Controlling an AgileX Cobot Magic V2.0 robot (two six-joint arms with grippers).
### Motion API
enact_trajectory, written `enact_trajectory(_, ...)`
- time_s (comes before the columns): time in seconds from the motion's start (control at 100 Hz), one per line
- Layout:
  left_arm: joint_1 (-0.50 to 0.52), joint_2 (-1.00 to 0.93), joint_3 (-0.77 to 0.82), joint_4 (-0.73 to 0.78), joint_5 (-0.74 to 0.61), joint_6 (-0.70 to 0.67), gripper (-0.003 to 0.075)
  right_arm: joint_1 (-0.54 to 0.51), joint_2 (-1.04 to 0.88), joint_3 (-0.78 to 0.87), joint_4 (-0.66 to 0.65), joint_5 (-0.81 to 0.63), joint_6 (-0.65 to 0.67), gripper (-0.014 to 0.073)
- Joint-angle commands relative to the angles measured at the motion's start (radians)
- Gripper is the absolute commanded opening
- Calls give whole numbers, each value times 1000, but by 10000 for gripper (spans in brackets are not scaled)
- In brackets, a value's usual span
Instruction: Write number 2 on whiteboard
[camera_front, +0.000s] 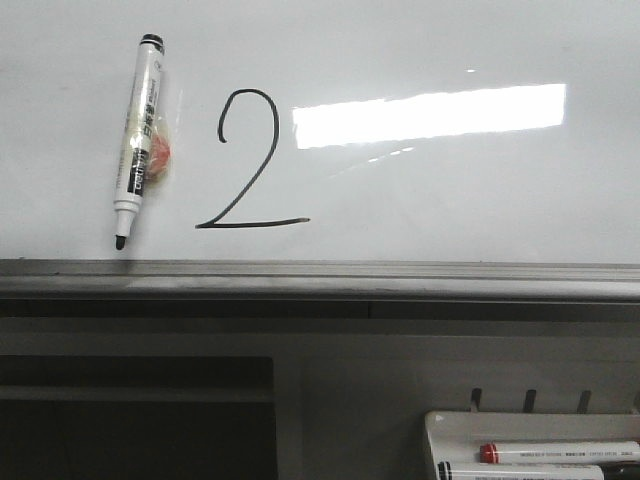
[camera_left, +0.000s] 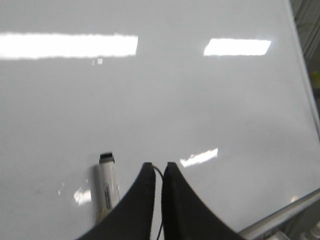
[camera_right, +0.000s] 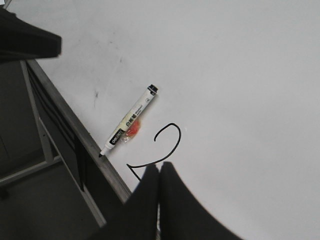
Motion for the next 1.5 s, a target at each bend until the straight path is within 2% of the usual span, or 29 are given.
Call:
enact_trajectory(0.0,0,-114,6,74,-48,-2,-20,-5,-101,52,-19,-111,-2,-68)
enact_trajectory(0.23,0,-350,142,84,-47,-2,-20,-5,-354,305,0,-127,27,-68)
enact_trajectory(0.45,0,-413,191,86,-28,-2,-20,-5,-508,454,2,-134,27,-68)
enact_trajectory(1.14,0,-413,196,85,-31,-2,-20,-5,-520,470,2,-131,27,-68)
enact_trajectory(1.24,0,-413,220,97,-77,-2,-20,-5,-520,470,2,-131,27,-68)
enact_trajectory(1.32,11,-422,255,170,-143,-2,-20,-5,-520,470,2,-131,27,-68)
enact_trajectory(1.4,59,-423,306,244,-264,-2,-20,-5,-520,470,2,-131,27,-68)
enact_trajectory(1.49,146,-423,360,298,-277,-7,-20,-5,-520,470,2,-131,27,-68)
